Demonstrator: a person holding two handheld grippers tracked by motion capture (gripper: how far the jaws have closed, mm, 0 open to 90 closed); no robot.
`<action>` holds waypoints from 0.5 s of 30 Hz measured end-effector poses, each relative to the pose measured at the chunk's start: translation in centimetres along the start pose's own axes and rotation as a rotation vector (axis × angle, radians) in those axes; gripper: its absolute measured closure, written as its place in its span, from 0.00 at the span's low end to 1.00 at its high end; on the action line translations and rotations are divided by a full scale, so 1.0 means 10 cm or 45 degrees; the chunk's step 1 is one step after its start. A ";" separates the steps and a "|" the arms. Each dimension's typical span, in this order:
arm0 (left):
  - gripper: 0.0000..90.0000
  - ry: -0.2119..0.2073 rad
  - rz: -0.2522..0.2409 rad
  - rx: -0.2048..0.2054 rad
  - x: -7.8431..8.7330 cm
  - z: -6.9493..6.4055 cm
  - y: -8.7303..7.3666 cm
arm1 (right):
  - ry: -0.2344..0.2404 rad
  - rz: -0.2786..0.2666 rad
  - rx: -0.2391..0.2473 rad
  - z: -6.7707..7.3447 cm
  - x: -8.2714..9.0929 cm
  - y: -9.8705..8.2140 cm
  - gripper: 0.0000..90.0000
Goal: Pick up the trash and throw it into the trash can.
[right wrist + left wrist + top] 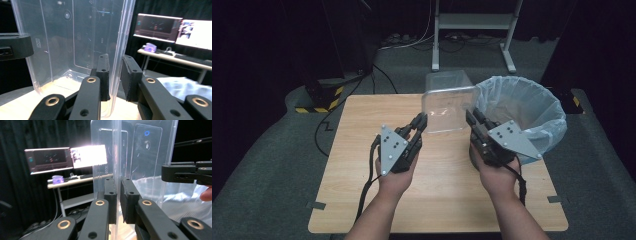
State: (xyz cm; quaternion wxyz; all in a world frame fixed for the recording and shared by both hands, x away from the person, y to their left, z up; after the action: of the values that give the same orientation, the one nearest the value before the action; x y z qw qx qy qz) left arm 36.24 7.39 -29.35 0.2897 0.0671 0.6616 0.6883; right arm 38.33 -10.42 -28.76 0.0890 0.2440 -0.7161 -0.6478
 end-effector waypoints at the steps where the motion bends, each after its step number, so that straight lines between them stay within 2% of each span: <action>1: 0.93 -0.012 -0.005 0.000 -0.05 -0.04 0.01 | 0.000 0.000 0.000 0.00 0.00 0.00 0.86; 3: 0.93 -0.051 -0.023 0.004 -0.18 -0.14 0.05 | -0.045 -0.008 0.007 -0.15 0.06 0.07 0.86; 4: 0.93 -0.051 -0.023 0.004 -0.18 -0.14 0.05 | -0.061 -0.012 0.013 -0.20 0.09 0.09 0.86; 5: 0.93 -0.079 -0.039 0.006 -0.28 -0.23 0.07 | -0.074 -0.015 0.022 -0.26 0.11 0.11 0.86; 6: 0.93 -0.079 -0.039 0.006 -0.28 -0.23 0.07 | -0.091 -0.017 0.024 -0.32 0.13 0.12 0.86; 7: 0.93 -0.102 -0.055 -0.010 -0.37 -0.31 0.09 | -0.103 -0.020 0.024 -0.37 0.15 0.14 0.86; 8: 0.93 -0.102 -0.055 -0.010 -0.37 -0.31 0.09 | -0.103 -0.020 0.024 -0.37 0.15 0.14 0.86; 9: 0.93 -0.132 -0.061 -0.026 -0.48 -0.40 0.11 | -0.131 -0.021 0.034 -0.49 0.20 0.17 0.86; 10: 0.93 -0.132 -0.061 -0.026 -0.48 -0.40 0.11 | -0.146 -0.021 0.036 -0.54 0.23 0.18 0.86; 11: 0.93 -0.161 -0.065 -0.026 -0.59 -0.48 0.12 | -0.161 -0.022 0.042 -0.60 0.25 0.19 0.86; 12: 0.93 -0.161 -0.065 -0.026 -0.59 -0.48 0.12 | -0.161 -0.022 0.042 -0.60 0.25 0.19 0.86; 13: 0.93 -0.172 -0.068 -0.018 -0.65 -0.52 0.12 | -0.193 -0.025 0.039 -0.71 0.30 0.20 0.86; 14: 0.93 -0.182 -0.067 -0.016 -0.71 -0.55 0.12 | -0.193 -0.025 0.039 -0.71 0.30 0.20 0.86; 15: 0.93 -0.196 -0.066 -0.008 -0.76 -0.59 0.12 | -0.224 -0.026 0.049 -0.82 0.34 0.21 0.86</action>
State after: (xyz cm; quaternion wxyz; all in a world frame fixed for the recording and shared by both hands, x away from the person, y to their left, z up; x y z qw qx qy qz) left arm 39.37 -1.39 -26.70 0.3577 0.1018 0.6366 0.6755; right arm 38.56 -19.17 -26.17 0.0145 0.1952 -0.7309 -0.6538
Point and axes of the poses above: each handheld gripper's, and its own axes: x roughly backward along the jaws, y roughly out of its top, z roughly to its left, the point moved 6 cm from there along -x, roughly forward along the jaws, and after that the axes turned 11 degrees about -z, right-handed, at the moved point
